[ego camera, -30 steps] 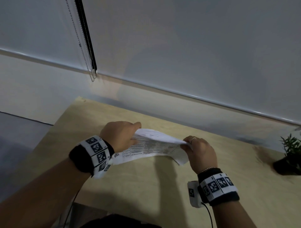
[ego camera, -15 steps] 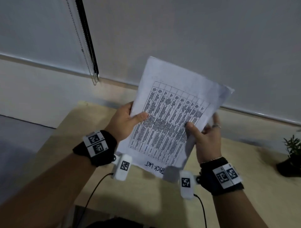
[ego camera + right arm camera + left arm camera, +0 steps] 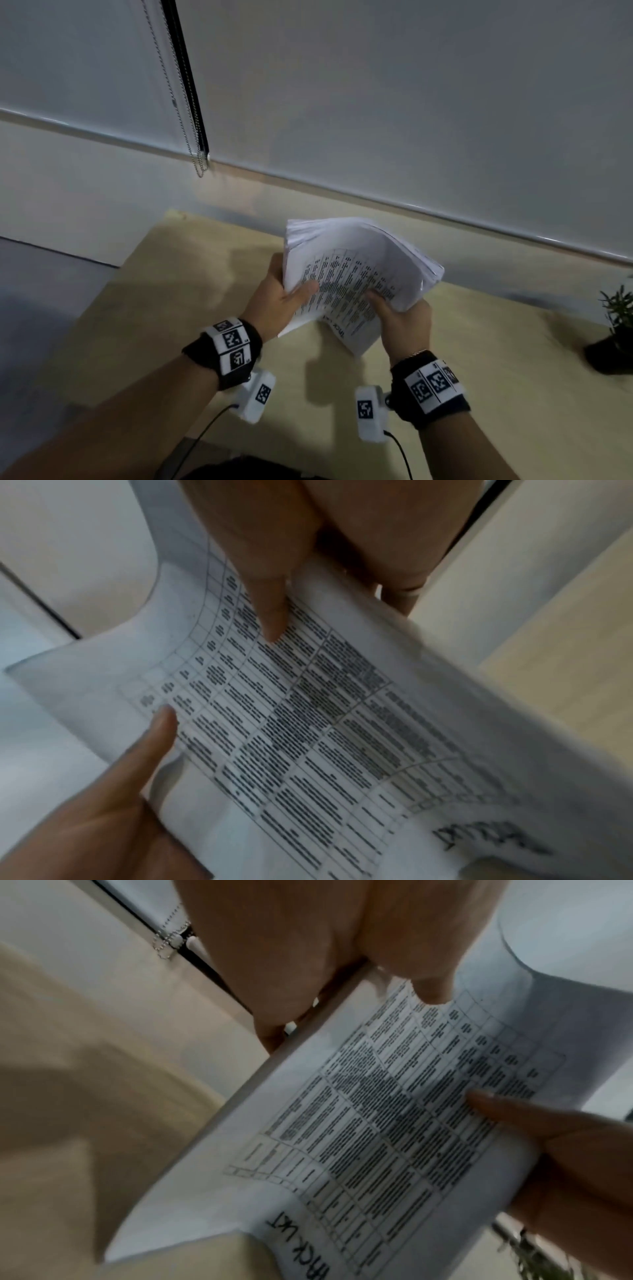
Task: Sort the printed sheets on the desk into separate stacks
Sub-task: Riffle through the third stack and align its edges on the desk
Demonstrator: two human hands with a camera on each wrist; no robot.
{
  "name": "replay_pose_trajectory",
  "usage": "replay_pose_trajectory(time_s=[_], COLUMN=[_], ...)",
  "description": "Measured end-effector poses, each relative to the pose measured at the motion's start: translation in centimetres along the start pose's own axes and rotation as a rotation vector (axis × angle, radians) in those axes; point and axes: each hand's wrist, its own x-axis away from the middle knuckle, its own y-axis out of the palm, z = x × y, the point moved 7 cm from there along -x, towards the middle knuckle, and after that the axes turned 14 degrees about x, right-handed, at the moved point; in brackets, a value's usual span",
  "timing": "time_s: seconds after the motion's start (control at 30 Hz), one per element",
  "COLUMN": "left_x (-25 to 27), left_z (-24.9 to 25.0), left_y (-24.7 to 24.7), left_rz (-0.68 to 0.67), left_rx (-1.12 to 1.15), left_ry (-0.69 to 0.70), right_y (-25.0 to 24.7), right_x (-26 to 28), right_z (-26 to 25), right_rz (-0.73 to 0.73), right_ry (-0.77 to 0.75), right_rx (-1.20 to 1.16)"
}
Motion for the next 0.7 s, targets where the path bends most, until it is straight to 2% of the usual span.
replay_pose_trajectory(time_s=[0.1,0.2,0.3,0.4,0.53,0.63,0.7], left_x=[-0.1,0.4,1.0,0.8,0.0,-0.6,-0.8], left_z=[1.6,4.3,7.3,9.5,9.5,8.4,7.9], left_y=[-0.2,-0.8,-0.3,-0.2,-0.6,-0.3,0.0], left_rz=[0.084,0.186,0.217,0.288,0.294,0.195,0.146], left_rx=[0.134,0.265,0.224,0.110,0.205,0.305,0.269], left_ry=[0.089,0.208,0.331,0.418,0.417,0.336,0.269], right_y=[-0.5,-1.7,-3.0,-4.0,-4.1,-3.4,-2.4], right_x=[0.1,0.4,0.8,0.6,0.3,0.6,0.3], right_z=[-0.6,-2.8,-5.5,-7.0,-6.9,-6.0,-5.1], right_rz=[0.015,0.082,0.217,0.330,0.312,0.247,0.164], right_ry=[-0.007,-0.127,-0.232,-0.270,-0.277,-0.264,-0.184], right_rx=[-0.058,-0.202,-0.330,-0.348,-0.392,-0.284,-0.287])
